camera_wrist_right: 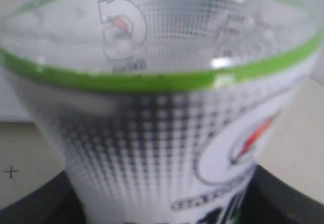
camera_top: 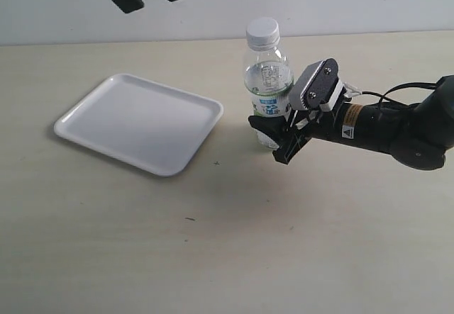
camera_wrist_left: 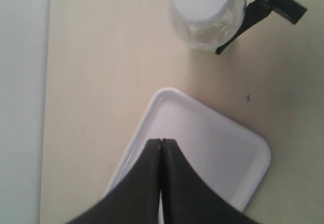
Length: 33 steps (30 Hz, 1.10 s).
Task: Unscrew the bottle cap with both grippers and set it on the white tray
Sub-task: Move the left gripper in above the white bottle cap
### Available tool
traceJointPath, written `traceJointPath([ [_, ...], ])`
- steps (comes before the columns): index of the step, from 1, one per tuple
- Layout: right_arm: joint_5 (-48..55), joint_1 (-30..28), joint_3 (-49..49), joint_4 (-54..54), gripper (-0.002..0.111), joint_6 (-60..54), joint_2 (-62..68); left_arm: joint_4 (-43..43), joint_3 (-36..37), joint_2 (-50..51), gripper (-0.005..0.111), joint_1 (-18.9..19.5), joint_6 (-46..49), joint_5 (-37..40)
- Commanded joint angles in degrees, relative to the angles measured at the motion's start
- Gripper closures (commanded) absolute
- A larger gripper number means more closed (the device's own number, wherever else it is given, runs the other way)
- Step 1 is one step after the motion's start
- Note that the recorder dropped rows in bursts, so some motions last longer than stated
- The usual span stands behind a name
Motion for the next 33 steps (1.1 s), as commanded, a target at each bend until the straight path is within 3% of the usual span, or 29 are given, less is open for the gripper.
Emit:
traceJointPath([
  [1, 1.6, 0.1, 0.0, -0.5, 0.108, -1.0, -0.2, -0.6, -1.1, 2.5, 0.107, -2.2, -0.7, 0.9],
  [16, 1.7, 0.1, 0.0, -1.0, 0.108, -0.9, -0.2, -2.1, -1.1, 4.8, 0.107, -2.2, -0.7, 0.9],
  [22, 2.3, 0.1, 0.0, -1.0, 0.108, -0.9, -0.2, -3.1, -1.1, 5.0, 0.106, -2.3, -0.7, -7.9],
  [24, 3.7, 0.1, 0.0, -1.1, 0.108, -1.4, -0.2, -5.2, -1.1, 5.1, 0.095, -2.5, -0.7, -9.4],
  [28, 4.1, 0.1, 0.0, -1.2, 0.108, -1.6, -0.2, -5.1, -1.1, 5.1, 0.035, -5.6, -0.7, -8.4],
  [29, 4.1, 0.1, 0.0, -1.1, 0.108, -1.6, -0.2, -5.1, -1.1, 5.1, 0.025, -6.1, -0.7, -8.7],
  [33, 4.1, 0.1, 0.0, -0.7, 0.108, -2.7, -0.2, -4.5, -1.1, 5.1, 0.022, -6.2, -0.8, -8.9],
])
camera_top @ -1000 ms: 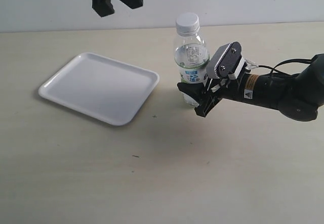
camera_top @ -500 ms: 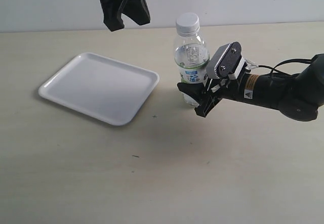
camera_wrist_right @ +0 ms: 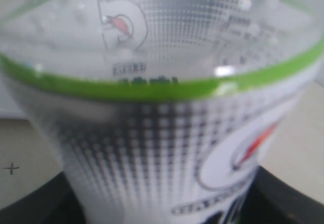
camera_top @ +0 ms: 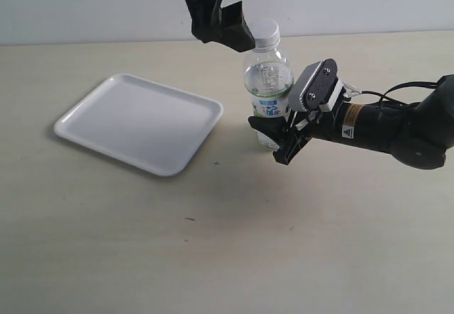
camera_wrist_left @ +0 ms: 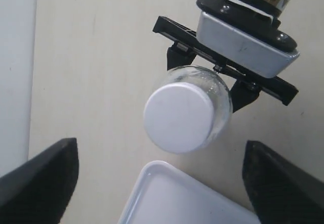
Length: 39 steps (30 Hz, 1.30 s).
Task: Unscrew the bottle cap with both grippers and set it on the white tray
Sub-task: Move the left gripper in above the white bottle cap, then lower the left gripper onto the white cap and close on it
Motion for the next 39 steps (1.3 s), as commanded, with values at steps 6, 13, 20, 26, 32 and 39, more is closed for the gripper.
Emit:
traceJointPath([
  [6, 3.5, 0.1, 0.0, 0.1, 0.108, -1.8, 0.0, 0.5, -0.6, -0.3, 0.022, -0.1, -2.2, -0.4],
  [13, 3.7, 0.1, 0.0, 0.1, 0.108, -1.8, 0.0, 0.5, -0.6, -0.3, 0.022, -0.1, -2.2, -0.4],
  [20, 3.7, 0.1, 0.0, 0.1, 0.108, -1.8, 0.0, 0.4, -0.6, -0.3, 0.022, -0.1, -2.2, -0.6],
  [26, 3.7, 0.1, 0.0, -0.6, 0.108, -2.5, 0.0, -0.5, -0.6, -0.3, 0.022, -0.1, -2.2, -0.8],
  [32, 4.1, 0.1, 0.0, -0.6, 0.108, -6.4, 0.0, -1.4, -0.6, -0.3, 0.022, -0.1, -2.2, 1.9],
  [39, 4.1, 0.1, 0.0, -0.5, 0.108, -6.7, 0.0, -3.2, -0.6, -0.3, 0.022, -0.1, -2.2, 4.0],
])
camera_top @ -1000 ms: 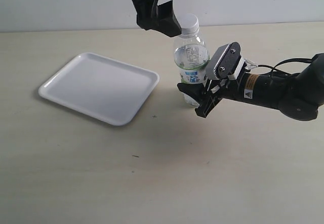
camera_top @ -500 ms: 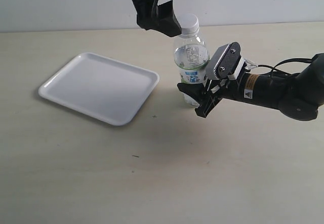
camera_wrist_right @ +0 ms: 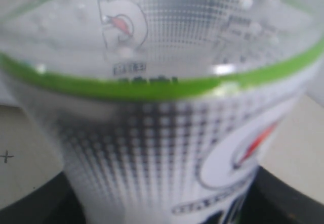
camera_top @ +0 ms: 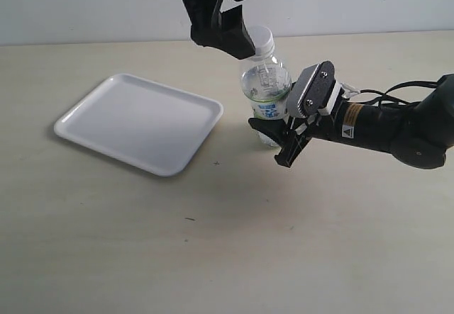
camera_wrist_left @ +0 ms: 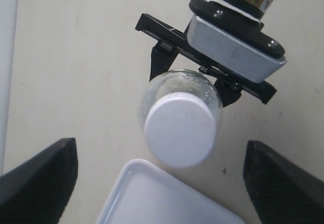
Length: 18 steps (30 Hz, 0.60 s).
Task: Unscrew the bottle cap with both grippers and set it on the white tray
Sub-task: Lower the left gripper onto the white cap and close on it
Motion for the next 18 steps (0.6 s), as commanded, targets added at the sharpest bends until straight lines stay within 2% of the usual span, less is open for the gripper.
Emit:
traceJointPath([
  [1, 4.0, 0.1, 0.0, -0.3, 0.108, -1.2, 0.2, -2.5, -0.6, -0.1, 0.022, -0.1, -0.3, 1.7],
  [11, 4.1, 0.1, 0.0, -0.4, 0.108, -1.1, 0.2, -2.0, -0.6, 2.8, 0.022, -0.7, 0.0, 1.5],
  [13, 4.1, 0.1, 0.0, -0.3, 0.108, -1.1, 0.2, -2.0, -0.6, 2.8, 0.025, -0.7, 0.0, 1.1],
  [15, 4.1, 0.1, 0.0, -0.3, 0.108, -1.1, 0.2, -1.9, -0.6, 2.8, 0.043, -0.7, 0.0, 1.1],
  [16, 4.1, 0.1, 0.0, -0.3, 0.108, -1.0, 0.2, -2.0, -0.6, 2.8, 0.056, -0.7, 0.0, 1.2],
  [18, 4.1, 0.1, 0.0, -0.3, 0.108, -1.0, 0.2, -2.0, -0.6, 2.8, 0.069, -0.7, 0.0, 1.2],
])
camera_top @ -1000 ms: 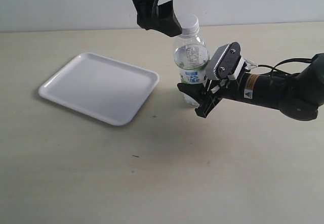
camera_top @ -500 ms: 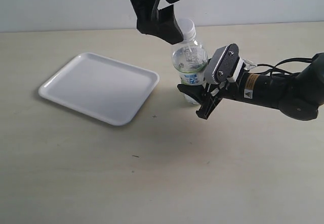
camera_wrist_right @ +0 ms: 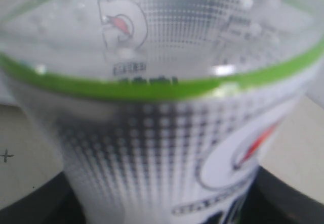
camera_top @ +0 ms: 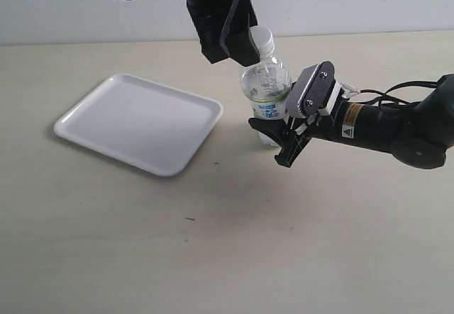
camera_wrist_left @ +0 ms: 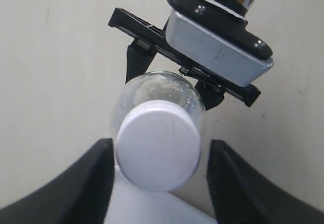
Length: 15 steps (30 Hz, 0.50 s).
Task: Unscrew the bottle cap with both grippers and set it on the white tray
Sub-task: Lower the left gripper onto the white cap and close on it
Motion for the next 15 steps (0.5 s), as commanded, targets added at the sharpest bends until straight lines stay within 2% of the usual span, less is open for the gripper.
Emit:
traceJointPath([
  [1, 4.1, 0.1, 0.0, -0.3, 0.108, -0.8, 0.2, -0.1, -0.3, -0.1, 0.070, -0.3, 0.0, -0.4],
  [11, 4.1, 0.1, 0.0, -0.3, 0.108, -0.8, 0.2, -1.9, -0.3, -0.1, 0.072, -0.3, 0.2, -0.3],
  [13, 4.1, 0.1, 0.0, -0.3, 0.108, -0.8, 0.2, -2.2, -0.3, -0.1, 0.079, -0.3, 0.2, -0.3],
  [15, 4.1, 0.1, 0.0, -0.3, 0.108, -0.8, 0.2, -2.3, -0.3, -0.1, 0.094, -0.3, 0.2, 0.1],
])
